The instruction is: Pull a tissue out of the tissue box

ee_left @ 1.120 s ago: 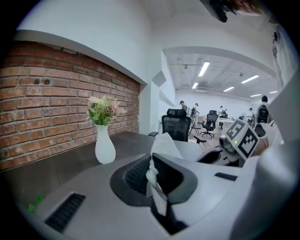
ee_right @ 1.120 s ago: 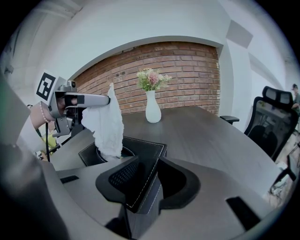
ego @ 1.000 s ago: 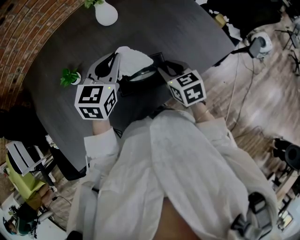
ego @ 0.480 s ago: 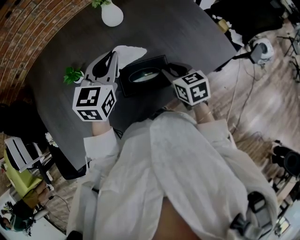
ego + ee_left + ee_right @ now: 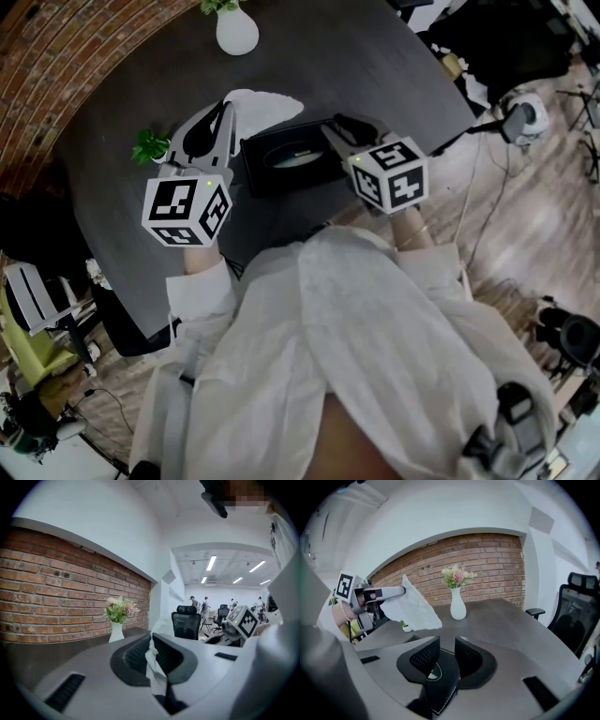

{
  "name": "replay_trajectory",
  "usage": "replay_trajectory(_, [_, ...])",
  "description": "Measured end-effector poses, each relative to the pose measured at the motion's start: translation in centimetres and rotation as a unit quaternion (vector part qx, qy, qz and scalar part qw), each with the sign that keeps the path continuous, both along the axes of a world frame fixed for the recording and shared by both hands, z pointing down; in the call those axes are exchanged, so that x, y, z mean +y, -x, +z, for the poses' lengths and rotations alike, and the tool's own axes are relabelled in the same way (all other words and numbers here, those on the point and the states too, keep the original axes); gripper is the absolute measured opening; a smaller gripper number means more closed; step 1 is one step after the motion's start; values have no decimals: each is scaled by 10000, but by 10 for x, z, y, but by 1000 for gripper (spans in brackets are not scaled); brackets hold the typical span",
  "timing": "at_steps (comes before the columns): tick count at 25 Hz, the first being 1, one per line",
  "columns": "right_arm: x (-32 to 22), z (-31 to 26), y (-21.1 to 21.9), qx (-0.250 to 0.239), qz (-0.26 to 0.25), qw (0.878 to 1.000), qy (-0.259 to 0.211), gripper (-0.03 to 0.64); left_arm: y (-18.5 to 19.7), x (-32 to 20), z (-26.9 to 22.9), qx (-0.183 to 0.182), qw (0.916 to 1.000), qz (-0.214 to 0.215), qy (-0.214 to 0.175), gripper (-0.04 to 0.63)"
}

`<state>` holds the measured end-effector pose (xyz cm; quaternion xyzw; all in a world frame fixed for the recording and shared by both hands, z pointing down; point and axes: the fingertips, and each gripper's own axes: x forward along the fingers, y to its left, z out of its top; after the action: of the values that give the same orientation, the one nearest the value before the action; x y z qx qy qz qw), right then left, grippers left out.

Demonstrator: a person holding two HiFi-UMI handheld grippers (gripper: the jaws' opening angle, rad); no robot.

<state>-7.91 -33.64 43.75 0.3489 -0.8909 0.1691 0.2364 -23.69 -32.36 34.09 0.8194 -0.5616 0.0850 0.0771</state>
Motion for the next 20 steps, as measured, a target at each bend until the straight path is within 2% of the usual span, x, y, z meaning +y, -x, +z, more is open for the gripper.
replay_trajectory(5, [-5,-38,16,-327,-187,9986,-379,98,8,3,-10,187,9995,-188,-158,11])
replay_trajectory(11, [-10,-64,35,-476,-496,9945,-794,89,10,2,-23,463,9975,-338,-412,11])
replay_trajectory(20, [-8,-114,57,-958,-705,9843,-1308,73,13,7,-35,620,9951,-463,-621,11])
